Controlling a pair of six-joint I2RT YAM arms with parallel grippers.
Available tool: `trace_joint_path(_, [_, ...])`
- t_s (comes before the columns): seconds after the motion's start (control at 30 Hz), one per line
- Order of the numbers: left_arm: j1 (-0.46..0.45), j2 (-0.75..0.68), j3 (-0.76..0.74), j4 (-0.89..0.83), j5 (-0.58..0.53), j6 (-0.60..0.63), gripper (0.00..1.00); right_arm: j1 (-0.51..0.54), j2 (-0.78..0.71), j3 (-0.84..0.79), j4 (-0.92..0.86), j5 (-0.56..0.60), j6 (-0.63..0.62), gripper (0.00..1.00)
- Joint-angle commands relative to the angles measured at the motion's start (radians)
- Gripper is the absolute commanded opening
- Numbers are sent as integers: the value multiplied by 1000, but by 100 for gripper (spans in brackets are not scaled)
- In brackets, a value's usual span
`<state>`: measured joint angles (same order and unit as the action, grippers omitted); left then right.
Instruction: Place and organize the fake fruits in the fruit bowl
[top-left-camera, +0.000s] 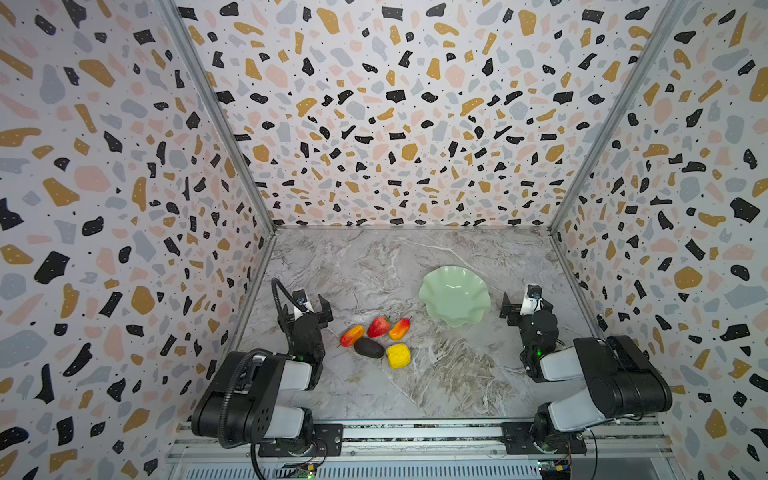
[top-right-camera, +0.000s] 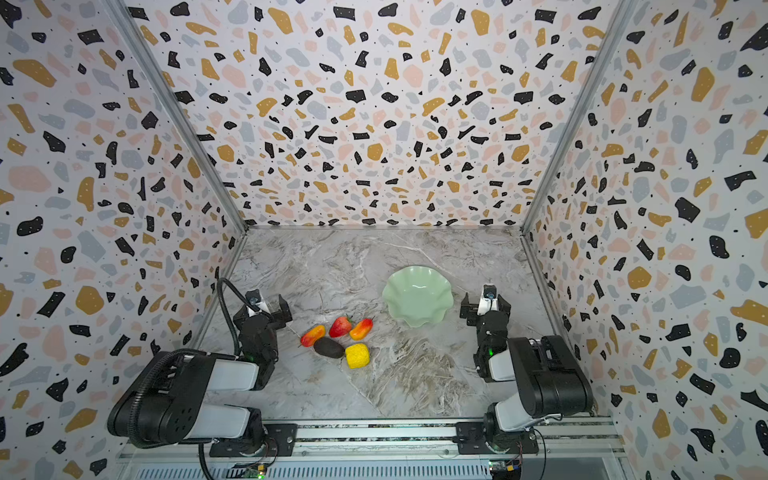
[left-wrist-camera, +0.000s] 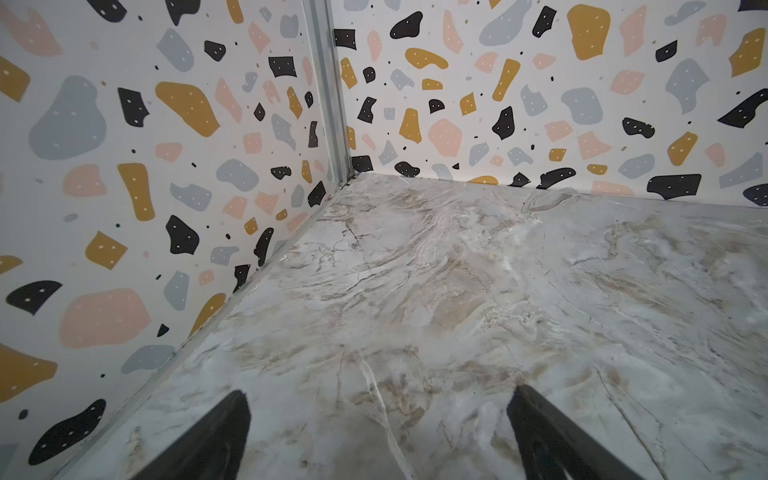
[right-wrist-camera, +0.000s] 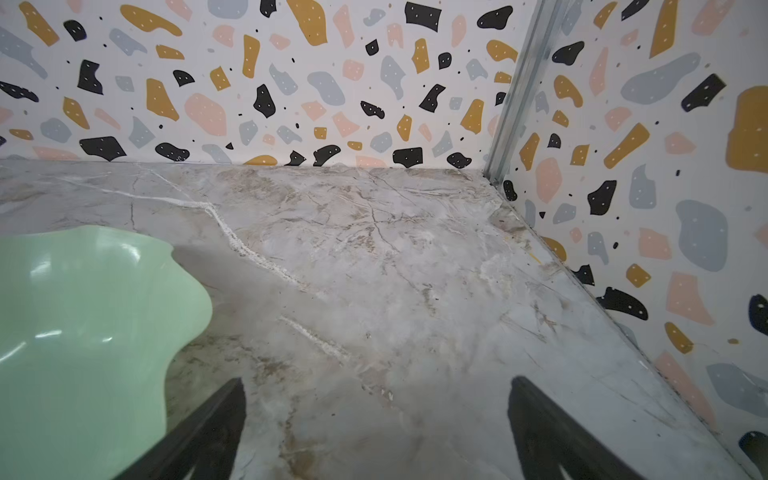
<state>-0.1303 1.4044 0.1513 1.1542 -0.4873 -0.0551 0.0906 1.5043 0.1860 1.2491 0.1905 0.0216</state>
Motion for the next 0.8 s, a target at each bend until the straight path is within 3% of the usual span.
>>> trace_joint_path(0.0, [3,-10,5,57,2,4,100,0,-20,7,16,-4,9,99])
trace_joint_path(0.77, [3,-7,10,53,1,6,100,-2,-18,11,9,-3,9,99])
